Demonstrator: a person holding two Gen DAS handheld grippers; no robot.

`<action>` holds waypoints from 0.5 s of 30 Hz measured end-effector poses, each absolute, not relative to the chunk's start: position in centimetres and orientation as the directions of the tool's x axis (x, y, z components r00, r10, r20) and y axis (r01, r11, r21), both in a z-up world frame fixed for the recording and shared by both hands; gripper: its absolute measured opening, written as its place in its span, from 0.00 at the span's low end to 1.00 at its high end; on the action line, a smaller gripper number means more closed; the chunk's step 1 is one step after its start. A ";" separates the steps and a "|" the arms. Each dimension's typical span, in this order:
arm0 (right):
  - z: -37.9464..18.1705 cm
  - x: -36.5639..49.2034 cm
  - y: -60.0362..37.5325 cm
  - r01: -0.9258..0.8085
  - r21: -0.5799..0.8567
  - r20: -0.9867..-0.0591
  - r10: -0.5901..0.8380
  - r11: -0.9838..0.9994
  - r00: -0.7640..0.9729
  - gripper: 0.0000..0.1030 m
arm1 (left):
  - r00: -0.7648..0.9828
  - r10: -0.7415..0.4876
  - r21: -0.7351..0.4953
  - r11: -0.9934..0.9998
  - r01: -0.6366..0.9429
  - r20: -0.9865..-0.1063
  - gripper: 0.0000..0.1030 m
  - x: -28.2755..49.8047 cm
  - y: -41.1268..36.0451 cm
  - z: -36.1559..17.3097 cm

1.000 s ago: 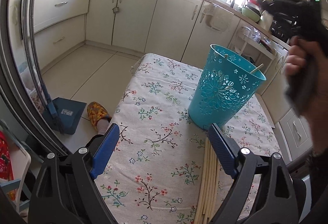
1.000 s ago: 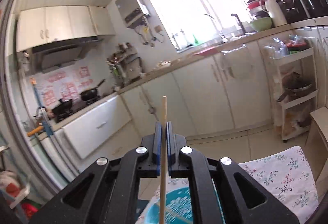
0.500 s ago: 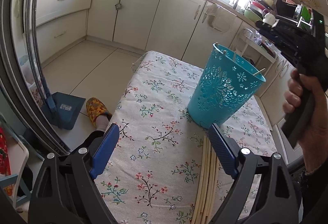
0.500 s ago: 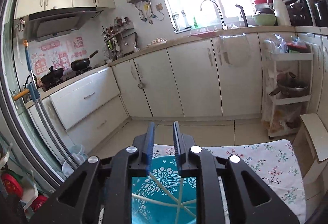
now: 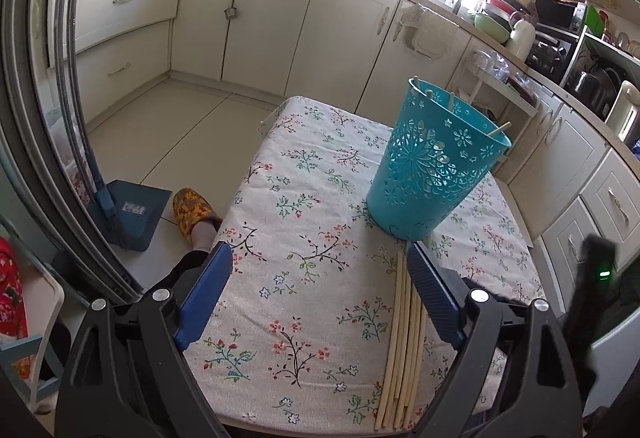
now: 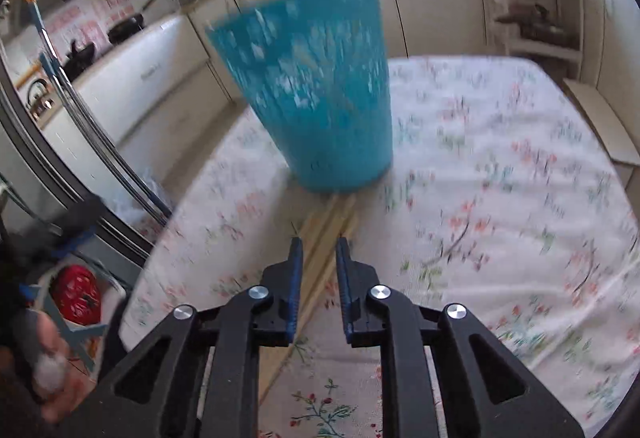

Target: Organize utensils

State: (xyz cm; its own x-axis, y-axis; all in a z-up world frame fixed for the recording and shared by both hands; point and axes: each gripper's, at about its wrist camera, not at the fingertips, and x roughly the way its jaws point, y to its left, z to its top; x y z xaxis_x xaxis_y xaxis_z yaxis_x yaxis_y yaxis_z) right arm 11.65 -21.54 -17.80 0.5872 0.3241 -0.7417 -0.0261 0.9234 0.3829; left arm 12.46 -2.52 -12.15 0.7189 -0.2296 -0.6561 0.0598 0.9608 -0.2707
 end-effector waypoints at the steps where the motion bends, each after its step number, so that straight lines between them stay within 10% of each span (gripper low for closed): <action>1: -18.3 11.9 -21.2 -0.018 0.374 -0.751 0.315 0.927 0.581 0.16 | 0.719 -0.230 -0.268 0.961 0.063 -0.656 0.82 12.3 -2.5 -12.1; 15: -20.0 12.1 -20.2 -0.053 0.267 -0.792 0.250 0.962 0.558 0.11 | 0.701 -0.219 -0.227 0.970 0.082 -0.679 0.83 12.2 -3.5 -12.8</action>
